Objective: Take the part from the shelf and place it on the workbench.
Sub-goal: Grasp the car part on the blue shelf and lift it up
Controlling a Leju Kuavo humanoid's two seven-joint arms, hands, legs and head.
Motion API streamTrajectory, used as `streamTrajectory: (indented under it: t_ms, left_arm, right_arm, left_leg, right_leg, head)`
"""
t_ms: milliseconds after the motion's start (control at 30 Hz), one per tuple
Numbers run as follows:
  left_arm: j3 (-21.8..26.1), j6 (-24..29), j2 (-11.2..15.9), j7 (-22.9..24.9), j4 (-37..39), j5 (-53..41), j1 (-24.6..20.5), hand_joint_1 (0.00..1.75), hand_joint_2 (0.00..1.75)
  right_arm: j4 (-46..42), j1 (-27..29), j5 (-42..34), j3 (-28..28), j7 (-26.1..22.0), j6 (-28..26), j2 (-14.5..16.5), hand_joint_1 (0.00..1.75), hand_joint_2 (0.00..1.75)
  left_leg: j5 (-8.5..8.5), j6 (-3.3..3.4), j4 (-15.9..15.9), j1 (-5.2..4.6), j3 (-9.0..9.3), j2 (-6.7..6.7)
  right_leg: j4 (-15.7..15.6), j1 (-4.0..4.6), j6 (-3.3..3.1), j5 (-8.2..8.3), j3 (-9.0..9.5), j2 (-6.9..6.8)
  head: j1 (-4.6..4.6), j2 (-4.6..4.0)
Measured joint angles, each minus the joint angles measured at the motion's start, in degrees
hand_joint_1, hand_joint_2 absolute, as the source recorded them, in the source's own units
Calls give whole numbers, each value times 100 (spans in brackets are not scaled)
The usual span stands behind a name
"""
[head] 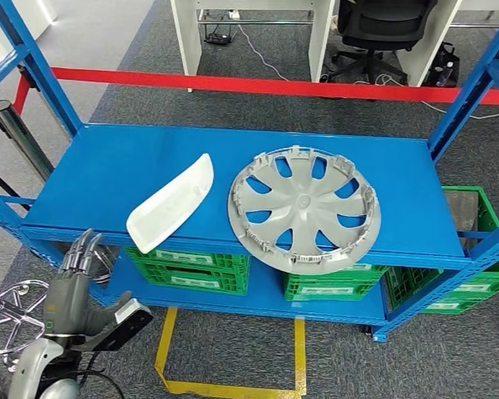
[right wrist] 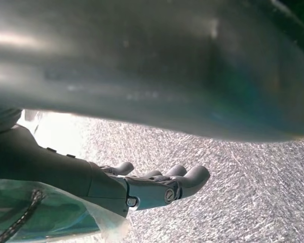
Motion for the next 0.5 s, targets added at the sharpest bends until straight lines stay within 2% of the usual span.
streamTrajectory:
  t_ms: [167, 500]
  left_arm:
    - [109, -138, -105, -17, 267, 87, -147, 0, 175]
    - [71, -268, -528, 23, 1387, -5, -1055, 0, 175]
  right_arm:
    - [0, -5, -5, -24, -33, 15, 0, 0, 0]
    - [0, -44, -13, -24, -40, 77, -32, 0, 0]
  left_leg:
    - [0, 0, 1, 0, 0, 0]
    - [1, 1, 10, -1, -1, 3]
  right_leg:
    - [0, 0, 0, 1, -1, -1]
    - [0, 0, 5, 8, -1, 8]
  head:
    - [1, 0]
    - [0, 0]
